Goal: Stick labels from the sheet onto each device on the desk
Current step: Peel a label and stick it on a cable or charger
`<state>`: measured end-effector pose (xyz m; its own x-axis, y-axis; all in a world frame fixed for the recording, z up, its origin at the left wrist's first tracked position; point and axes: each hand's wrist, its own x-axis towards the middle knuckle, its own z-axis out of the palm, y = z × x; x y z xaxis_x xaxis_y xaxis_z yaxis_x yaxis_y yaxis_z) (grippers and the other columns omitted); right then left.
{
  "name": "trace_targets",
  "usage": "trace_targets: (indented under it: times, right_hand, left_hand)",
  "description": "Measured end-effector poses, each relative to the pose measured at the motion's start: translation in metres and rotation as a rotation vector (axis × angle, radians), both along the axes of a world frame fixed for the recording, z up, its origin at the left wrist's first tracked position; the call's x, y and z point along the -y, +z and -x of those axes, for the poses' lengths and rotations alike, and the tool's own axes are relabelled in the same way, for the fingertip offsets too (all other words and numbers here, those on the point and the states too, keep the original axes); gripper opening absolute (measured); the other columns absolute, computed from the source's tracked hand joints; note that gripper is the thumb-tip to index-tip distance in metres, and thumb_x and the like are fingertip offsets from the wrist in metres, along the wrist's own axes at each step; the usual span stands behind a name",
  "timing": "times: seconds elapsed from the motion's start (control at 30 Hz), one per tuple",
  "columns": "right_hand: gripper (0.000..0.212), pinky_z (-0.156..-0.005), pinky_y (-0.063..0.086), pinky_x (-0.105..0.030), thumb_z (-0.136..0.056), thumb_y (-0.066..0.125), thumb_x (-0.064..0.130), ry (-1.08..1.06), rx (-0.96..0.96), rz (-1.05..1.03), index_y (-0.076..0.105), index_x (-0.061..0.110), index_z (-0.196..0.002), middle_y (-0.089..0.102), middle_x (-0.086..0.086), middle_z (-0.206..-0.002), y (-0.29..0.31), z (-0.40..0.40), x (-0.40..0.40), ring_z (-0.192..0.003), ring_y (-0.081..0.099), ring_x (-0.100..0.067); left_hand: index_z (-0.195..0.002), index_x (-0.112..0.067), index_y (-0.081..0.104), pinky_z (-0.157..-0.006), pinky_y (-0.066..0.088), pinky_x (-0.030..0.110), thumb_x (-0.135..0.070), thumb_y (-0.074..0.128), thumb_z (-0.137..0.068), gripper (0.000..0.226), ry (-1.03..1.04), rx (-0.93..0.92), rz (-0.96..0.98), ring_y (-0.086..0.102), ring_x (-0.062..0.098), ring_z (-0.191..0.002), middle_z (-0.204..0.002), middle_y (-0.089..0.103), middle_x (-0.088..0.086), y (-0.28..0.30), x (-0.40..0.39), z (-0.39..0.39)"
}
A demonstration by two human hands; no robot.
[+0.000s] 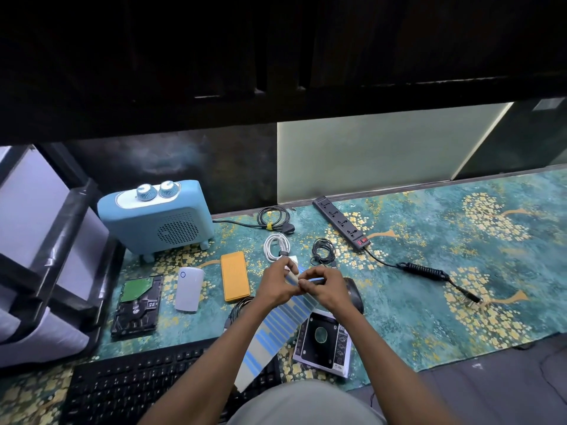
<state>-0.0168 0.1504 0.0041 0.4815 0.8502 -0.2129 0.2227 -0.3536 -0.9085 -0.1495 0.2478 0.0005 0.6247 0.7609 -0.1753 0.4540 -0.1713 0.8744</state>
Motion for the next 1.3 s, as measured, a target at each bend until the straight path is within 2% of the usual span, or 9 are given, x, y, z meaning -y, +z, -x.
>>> trace_targets:
  times: [0.1, 0.17, 0.37, 0.57, 0.77, 0.93, 1.07, 1.13, 1.3]
  right_hand:
    - [0.012, -0.07, 0.061, -0.032, -0.083, 0.082, 0.013, -0.002, 0.01, 0.006, 0.079, 0.024, -0.079, 0.077, 0.004, -0.077, 0.002, -0.002, -0.003, -0.068, 0.073, -0.008]
    - [0.005, -0.068, 0.058, -0.028, -0.083, 0.082, 0.013, -0.006, 0.012, 0.005, 0.08, 0.018, -0.083, 0.075, 0.004, -0.075, 0.003, -0.003, -0.005, -0.065, 0.068, -0.003]
    - [0.004, -0.065, 0.057, -0.033, -0.08, 0.083, 0.016, -0.02, 0.026, 0.03, 0.08, 0.019, -0.082, 0.076, 0.002, -0.075, 0.003, -0.002, -0.01, -0.062, 0.063, -0.011]
    - [0.005, -0.066, 0.059, -0.032, -0.083, 0.081, 0.008, -0.069, -0.054, 0.033, 0.078, 0.012, -0.082, 0.075, -0.004, -0.076, 0.0, -0.001, -0.011, -0.067, 0.069, -0.015]
    - [0.019, -0.067, 0.061, -0.035, -0.084, 0.079, 0.0, -0.137, -0.128, -0.009, 0.074, 0.017, -0.076, 0.073, -0.007, -0.075, 0.001, -0.002, -0.016, -0.069, 0.07, -0.021]
    - [0.008, -0.058, 0.057, -0.019, -0.085, 0.075, -0.004, -0.14, -0.151, -0.017, 0.074, 0.004, -0.085, 0.071, -0.007, -0.073, 0.004, -0.002, -0.012, -0.064, 0.067, -0.015]
    - [0.007, -0.058, 0.054, -0.02, -0.085, 0.077, 0.0, -0.103, -0.074, 0.025, 0.075, 0.006, -0.084, 0.07, 0.012, -0.063, 0.002, -0.005, -0.009, -0.058, 0.063, -0.001]
    - [0.005, -0.054, 0.047, -0.014, -0.084, 0.08, 0.005, -0.068, -0.002, 0.057, 0.078, 0.01, -0.083, 0.065, 0.019, -0.052, 0.0, -0.006, -0.008, -0.05, 0.058, 0.007]
    - [0.003, -0.052, 0.04, -0.007, -0.085, 0.079, 0.01, -0.038, 0.127, 0.106, 0.081, 0.012, -0.085, 0.071, 0.007, -0.073, 0.002, -0.004, -0.01, -0.058, 0.056, 0.003]
  left_hand:
    - [-0.089, -0.018, 0.055, -0.05, 0.035, 0.023, -0.022, 0.089, -0.064, 0.042, 0.006, 0.023, 0.013, 0.046, 0.006, -0.055, -0.07, 0.055, -0.007, 0.002, 0.0, -0.002]
    - [-0.092, -0.016, 0.057, -0.051, 0.041, 0.021, -0.021, 0.09, -0.063, 0.044, 0.018, 0.036, 0.027, 0.054, 0.005, -0.055, -0.075, 0.062, -0.003, 0.001, 0.001, -0.004]
    - [-0.092, -0.019, 0.056, -0.055, 0.05, 0.034, -0.023, 0.086, -0.061, 0.043, 0.048, 0.032, 0.045, 0.061, 0.015, -0.063, -0.085, 0.066, 0.004, -0.001, 0.004, -0.007]
    - [-0.093, -0.015, 0.057, -0.055, 0.051, 0.033, -0.02, 0.085, -0.056, 0.047, 0.073, 0.033, 0.134, 0.061, 0.017, -0.064, -0.086, 0.067, 0.01, -0.001, 0.003, -0.009]
    - [-0.089, -0.014, 0.055, -0.053, 0.05, 0.028, -0.009, 0.078, -0.049, 0.047, 0.135, 0.07, 0.25, 0.058, 0.019, -0.063, -0.079, 0.062, 0.007, 0.006, 0.003, -0.018]
    - [-0.091, -0.011, 0.055, -0.054, 0.049, 0.028, -0.011, 0.077, -0.05, 0.046, 0.113, 0.074, 0.257, 0.057, 0.018, -0.063, -0.077, 0.061, 0.006, 0.008, 0.004, -0.019]
    - [-0.088, -0.015, 0.056, -0.052, 0.049, 0.03, -0.018, 0.079, -0.052, 0.043, 0.071, 0.027, 0.19, 0.058, 0.014, -0.059, -0.073, 0.064, 0.004, 0.007, 0.008, -0.019]
    - [-0.087, -0.022, 0.055, -0.051, 0.046, 0.031, -0.02, 0.078, -0.054, 0.04, 0.048, -0.017, 0.129, 0.055, 0.015, -0.055, -0.072, 0.065, 0.006, 0.008, 0.01, -0.02]
    - [-0.088, -0.029, 0.052, -0.051, 0.038, 0.03, -0.023, 0.074, -0.051, 0.044, 0.015, -0.141, 0.057, 0.047, 0.019, -0.053, -0.076, 0.068, 0.015, 0.012, 0.008, -0.024]
